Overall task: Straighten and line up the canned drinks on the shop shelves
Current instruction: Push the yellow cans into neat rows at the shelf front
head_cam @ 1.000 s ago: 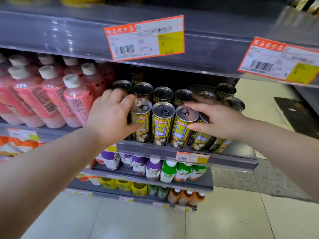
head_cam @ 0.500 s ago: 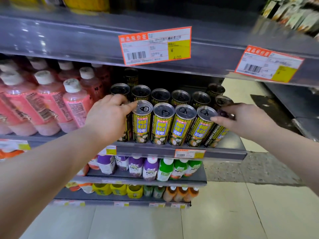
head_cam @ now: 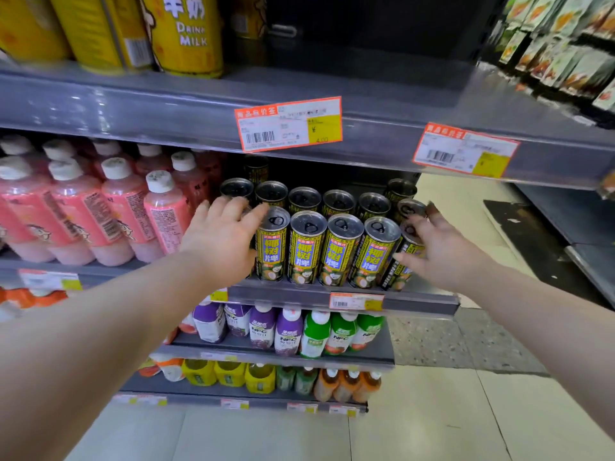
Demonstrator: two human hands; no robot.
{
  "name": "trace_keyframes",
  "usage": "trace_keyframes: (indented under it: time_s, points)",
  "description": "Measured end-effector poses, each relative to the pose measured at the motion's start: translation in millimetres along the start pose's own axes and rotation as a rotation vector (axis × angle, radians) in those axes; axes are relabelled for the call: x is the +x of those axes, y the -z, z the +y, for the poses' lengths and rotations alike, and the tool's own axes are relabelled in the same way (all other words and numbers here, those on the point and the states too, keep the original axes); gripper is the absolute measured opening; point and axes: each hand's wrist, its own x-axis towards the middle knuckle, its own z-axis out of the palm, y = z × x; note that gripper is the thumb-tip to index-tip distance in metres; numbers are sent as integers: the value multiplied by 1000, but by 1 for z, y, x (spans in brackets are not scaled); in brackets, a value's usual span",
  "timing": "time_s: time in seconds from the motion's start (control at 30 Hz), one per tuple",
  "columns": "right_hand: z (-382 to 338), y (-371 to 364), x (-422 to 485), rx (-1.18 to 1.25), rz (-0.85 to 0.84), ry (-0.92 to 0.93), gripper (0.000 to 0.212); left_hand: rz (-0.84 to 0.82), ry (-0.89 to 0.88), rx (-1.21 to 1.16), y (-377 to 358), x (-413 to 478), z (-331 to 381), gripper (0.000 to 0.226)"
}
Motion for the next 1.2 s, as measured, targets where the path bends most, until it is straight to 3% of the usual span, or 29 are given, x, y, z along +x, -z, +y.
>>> trace_keyframes:
  time_s: [0.3,0.47,0.63,0.93,1.2]
  points:
    - [-44,73,-71,-11,62,362,34,250,-129,-41,84,-59,27,27]
    - [-69,138,-87,-39,175,444,31,289,-46,-28,162,-74,13,46]
    - [-93,183,-97,-43,227,461,33,312,20,19,218,-90,-3,41]
    - [-166,207,-78,-41,232,485,42,278,-20,68,234,-88,-62,54]
    - [-259,196,-39,-28,241,432,48,310,39,90,239,-72,-182,70]
